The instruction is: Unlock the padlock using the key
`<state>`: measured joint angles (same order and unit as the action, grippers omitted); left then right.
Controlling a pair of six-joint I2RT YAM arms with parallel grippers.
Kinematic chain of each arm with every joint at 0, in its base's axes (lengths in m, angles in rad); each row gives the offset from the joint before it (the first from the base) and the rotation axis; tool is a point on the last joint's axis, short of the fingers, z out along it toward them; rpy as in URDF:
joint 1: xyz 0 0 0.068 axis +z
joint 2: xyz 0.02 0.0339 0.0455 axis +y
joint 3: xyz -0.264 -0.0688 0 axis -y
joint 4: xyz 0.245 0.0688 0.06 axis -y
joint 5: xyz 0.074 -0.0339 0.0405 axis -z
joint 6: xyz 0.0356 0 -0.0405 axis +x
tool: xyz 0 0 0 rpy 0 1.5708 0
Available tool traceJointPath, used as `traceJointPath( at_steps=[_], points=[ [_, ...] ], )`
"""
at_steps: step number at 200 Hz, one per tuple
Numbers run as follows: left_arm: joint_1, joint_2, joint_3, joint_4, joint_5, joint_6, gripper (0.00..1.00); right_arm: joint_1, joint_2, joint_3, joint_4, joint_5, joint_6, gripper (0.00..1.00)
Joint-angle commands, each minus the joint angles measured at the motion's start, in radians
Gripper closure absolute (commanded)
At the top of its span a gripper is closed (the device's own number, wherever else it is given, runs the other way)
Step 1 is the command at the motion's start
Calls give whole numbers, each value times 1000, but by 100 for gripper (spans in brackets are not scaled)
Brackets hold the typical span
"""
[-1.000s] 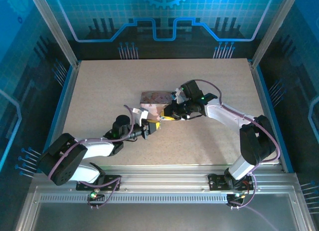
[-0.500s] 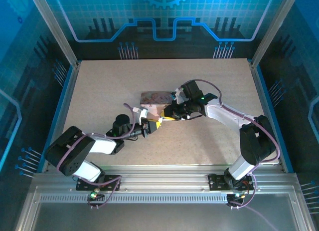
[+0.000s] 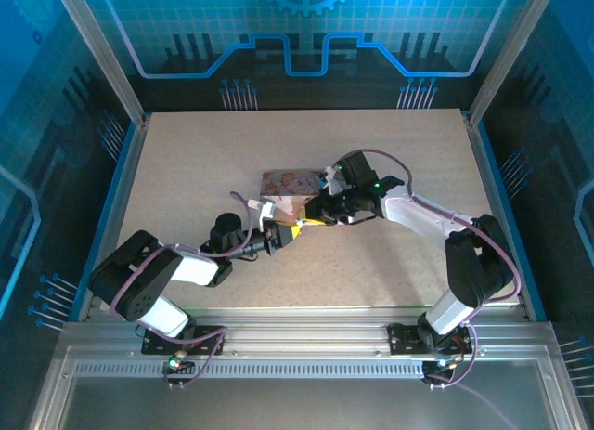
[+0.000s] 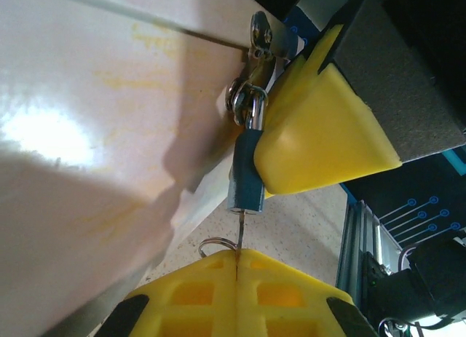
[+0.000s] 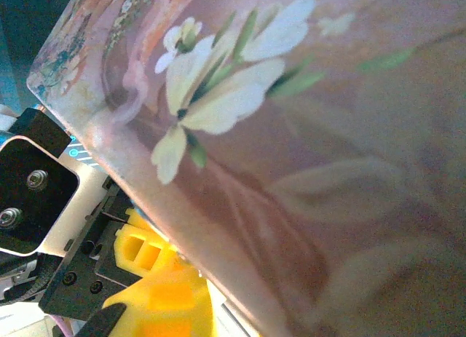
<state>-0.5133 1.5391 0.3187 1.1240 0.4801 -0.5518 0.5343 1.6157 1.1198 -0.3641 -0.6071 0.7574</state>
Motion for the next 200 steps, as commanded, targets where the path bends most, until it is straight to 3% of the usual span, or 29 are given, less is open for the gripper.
traceJointPath(
  at_steps=[1,42,86,200],
  points=[
    [9,-25,37,31,-3,6,100,21,-10,-16,6,-41,-32,100],
    [-10,-30,38,-59,-73,78,100,25,17,-47,63,-24,10,100],
    [-101,-51,37,-214,-220,213,100,42,61,-80,125,-8,63,100],
    [-306,-51,57,-381,-608,471,100,76,111,-91,151,51,130,100]
  ],
)
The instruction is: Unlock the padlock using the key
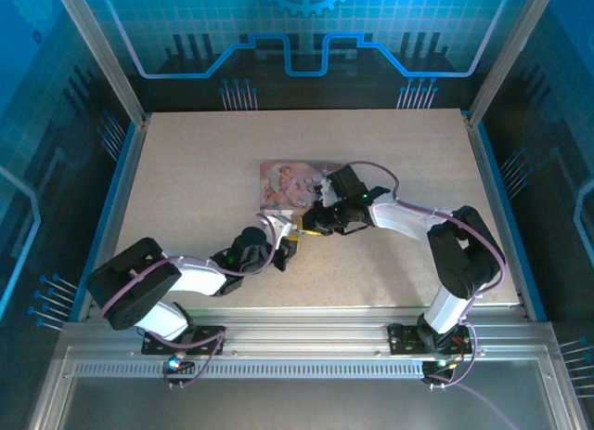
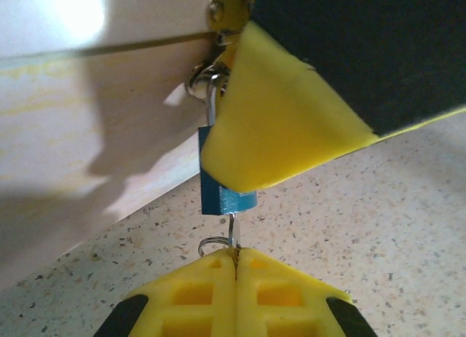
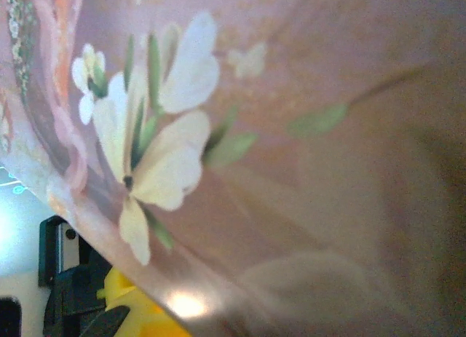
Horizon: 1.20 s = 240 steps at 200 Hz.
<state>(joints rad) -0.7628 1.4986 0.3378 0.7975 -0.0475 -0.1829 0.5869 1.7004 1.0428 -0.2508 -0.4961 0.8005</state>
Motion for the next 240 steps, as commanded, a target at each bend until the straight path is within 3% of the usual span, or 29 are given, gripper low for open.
traceJointPath(
  at_steps=[1,96,149,186,240],
  points=[
    [-59,-12,38,-56,-82,104,100,24,27,-15,38,-60,88,100],
    [-255,22,104,-159,-449,297,100,43,55,-13,23,-5,143,100],
    [-213,9,52,-118,-397,169,100,56,15,-15,9,43,136,99],
    [-124,-48,-44,-56,-272,49,100,56,-73,-34,-53,155,112,91],
    [-23,-98,-99,-7,-89,-10,100,71,-148,-75,-36,241,124,87]
  ],
)
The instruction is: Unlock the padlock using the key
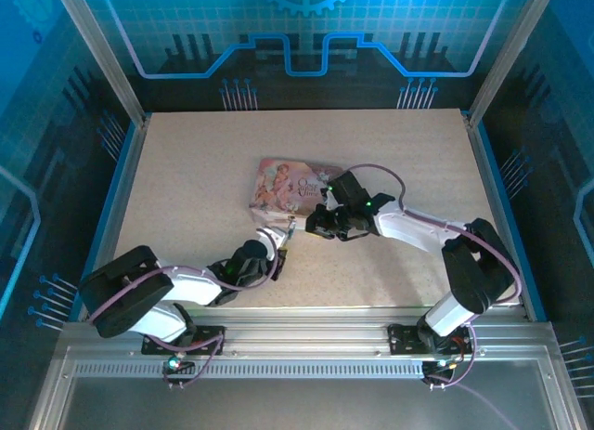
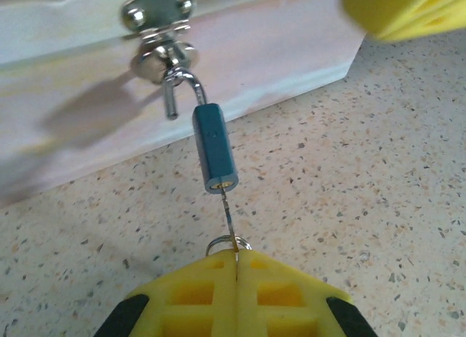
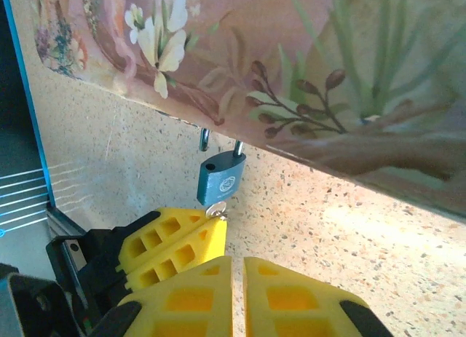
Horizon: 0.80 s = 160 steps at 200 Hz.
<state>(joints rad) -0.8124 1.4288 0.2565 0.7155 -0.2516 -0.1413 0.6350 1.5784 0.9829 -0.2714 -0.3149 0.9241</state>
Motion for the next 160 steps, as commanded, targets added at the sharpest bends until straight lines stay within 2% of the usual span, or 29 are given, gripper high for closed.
traceJointPath(
  at_steps=[1,24,59,77,160],
  points=[
    [27,-29,-17,75,116,-52,100,24,-26,-16,-15,60,0,87],
    [38,-25,-16,85,142,-58,100,60,-26,-5,-14,98,1,80],
    [41,-16,-11,86,149,-57,100,126,23,32,-6,138,19,62],
    [41,-19,-9,81,151,-55,100,145,67,64,-10,140,24,57],
    [40,-22,-13,84,151,-49,100,171,222,234,-145,201,-24,58]
  ],
)
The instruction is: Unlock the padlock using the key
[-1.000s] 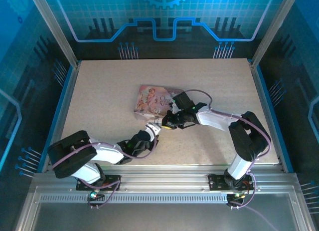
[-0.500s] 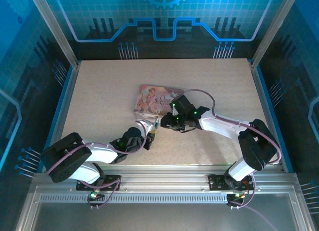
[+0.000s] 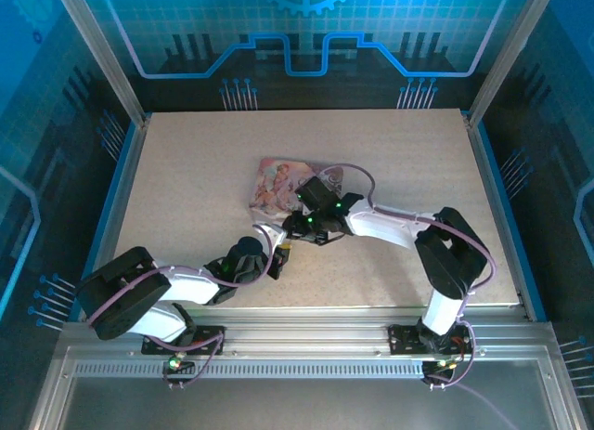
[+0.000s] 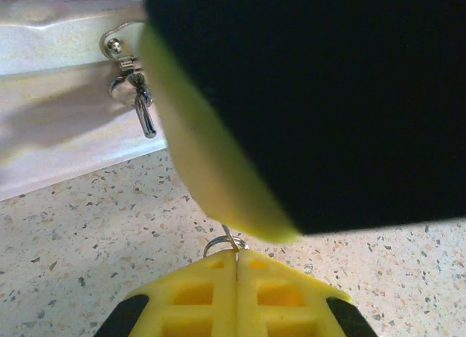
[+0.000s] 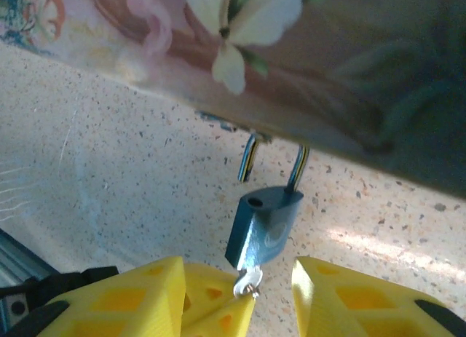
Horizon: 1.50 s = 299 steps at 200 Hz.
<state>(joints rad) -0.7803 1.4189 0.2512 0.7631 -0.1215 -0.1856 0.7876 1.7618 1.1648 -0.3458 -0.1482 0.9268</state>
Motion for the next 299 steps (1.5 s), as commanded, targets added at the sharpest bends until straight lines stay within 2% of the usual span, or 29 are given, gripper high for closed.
traceJointPath(
  at_steps=[1,40,91,157,181,213,231,259,299],
  points=[
    [8,-12,-8,37,21,-5,100,19,40,54,-73,35,-27,58],
    [9,-9,-7,40,21,2,100,33,74,103,-153,89,-47,62],
    [8,0,-8,42,22,9,100,36,87,113,-185,125,-49,81],
    [7,0,-11,45,21,13,100,36,93,106,-161,109,-57,100],
    [9,-5,-14,41,15,12,100,35,86,94,-143,103,-63,100],
    [8,-18,-14,23,12,7,72,36,48,56,-107,121,-65,100],
    [9,-32,-15,5,7,4,61,31,19,17,-70,122,-59,100],
    [9,-82,-16,-49,-9,-4,51,22,-16,-38,-14,118,-47,100],
    [8,-212,-21,-181,-62,-21,47,0,-44,-104,56,104,-43,100]
  ],
)
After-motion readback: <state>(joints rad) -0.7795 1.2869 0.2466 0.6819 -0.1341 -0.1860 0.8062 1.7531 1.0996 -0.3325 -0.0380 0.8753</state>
